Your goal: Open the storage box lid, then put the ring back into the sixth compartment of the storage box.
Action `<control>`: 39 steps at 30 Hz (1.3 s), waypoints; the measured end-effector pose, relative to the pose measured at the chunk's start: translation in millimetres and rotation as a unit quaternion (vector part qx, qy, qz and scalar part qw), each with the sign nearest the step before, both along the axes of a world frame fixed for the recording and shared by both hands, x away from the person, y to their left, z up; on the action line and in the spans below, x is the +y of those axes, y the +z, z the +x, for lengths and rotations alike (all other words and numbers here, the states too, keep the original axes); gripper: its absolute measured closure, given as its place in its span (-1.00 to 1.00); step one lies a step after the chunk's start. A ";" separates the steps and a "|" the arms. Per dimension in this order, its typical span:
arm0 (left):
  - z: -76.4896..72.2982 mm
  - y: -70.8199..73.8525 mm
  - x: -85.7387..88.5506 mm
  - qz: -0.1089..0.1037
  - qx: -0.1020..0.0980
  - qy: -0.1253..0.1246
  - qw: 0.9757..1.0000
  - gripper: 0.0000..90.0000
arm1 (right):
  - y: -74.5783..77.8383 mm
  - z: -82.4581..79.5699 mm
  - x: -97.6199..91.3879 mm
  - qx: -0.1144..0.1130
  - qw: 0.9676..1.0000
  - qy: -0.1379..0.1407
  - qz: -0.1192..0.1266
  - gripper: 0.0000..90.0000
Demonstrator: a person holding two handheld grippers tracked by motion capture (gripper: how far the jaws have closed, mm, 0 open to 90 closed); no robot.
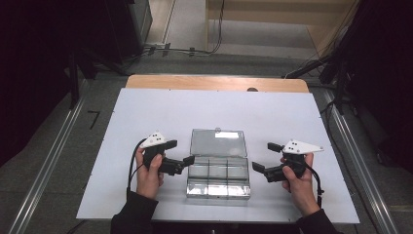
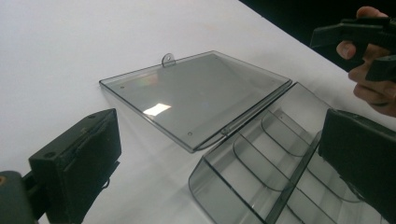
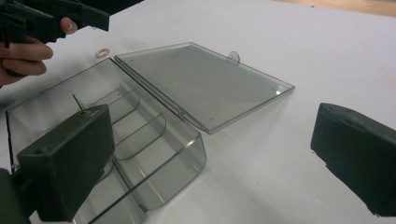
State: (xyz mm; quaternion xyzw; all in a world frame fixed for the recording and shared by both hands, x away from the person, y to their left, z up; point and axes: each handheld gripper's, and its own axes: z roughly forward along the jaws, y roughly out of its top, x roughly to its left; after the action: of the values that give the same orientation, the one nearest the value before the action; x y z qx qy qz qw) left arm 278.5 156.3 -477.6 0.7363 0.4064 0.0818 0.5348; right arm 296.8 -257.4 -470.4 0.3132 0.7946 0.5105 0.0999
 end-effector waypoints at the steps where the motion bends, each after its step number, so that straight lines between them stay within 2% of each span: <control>1: -0.8 0.1 0.8 0.000 0.000 0.000 1.000 -1.00 | 0.2 -0.9 -2.5 -0.003 1.000 0.001 0.002 -1.00; 3: -2.2 0.5 3.4 0.003 -0.001 0.000 1.000 -1.00 | 0.9 -4.6 -9.3 -0.017 1.000 -0.003 0.000 -1.00; 9: -6.3 3.1 11.0 0.009 -0.002 -0.001 1.000 -1.00 | 0.1 -11.0 -20.4 -0.029 0.999 -0.021 -0.010 -1.00; 15: -10.0 4.7 17.2 0.012 -0.004 0.000 1.000 -1.00 | -0.7 -16.4 -37.1 -0.032 0.999 -0.039 -0.012 -1.00; 18: -11.0 4.8 21.4 0.020 -0.002 0.005 1.000 -1.00 | -0.6 -17.8 -46.4 -0.032 0.998 -0.047 -0.007 -1.00; 25: -13.4 5.5 34.5 0.017 0.001 0.009 1.000 -1.00 | -1.9 -22.4 -65.4 -0.037 0.997 -0.068 -0.006 -1.00; 29: -14.5 6.3 41.3 0.016 0.002 0.016 1.000 -1.00 | -5.0 -24.5 -73.4 -0.038 0.996 -0.079 -0.017 -1.00; 32: -14.7 5.7 46.0 0.021 0.007 0.017 1.000 -1.00 | -7.4 -26.7 -79.6 -0.035 0.996 -0.082 -0.012 -1.00; 39: -15.3 3.2 56.0 0.031 0.020 0.019 0.999 -1.00 | -15.2 -29.7 -95.0 -0.033 0.995 -0.093 -0.019 -1.00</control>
State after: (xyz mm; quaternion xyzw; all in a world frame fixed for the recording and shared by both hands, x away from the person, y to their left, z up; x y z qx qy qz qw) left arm 263.3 212.4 -474.4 0.7461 0.4287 0.0900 0.5015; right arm 267.1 -352.5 -485.6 0.3672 0.7675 0.4941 0.1787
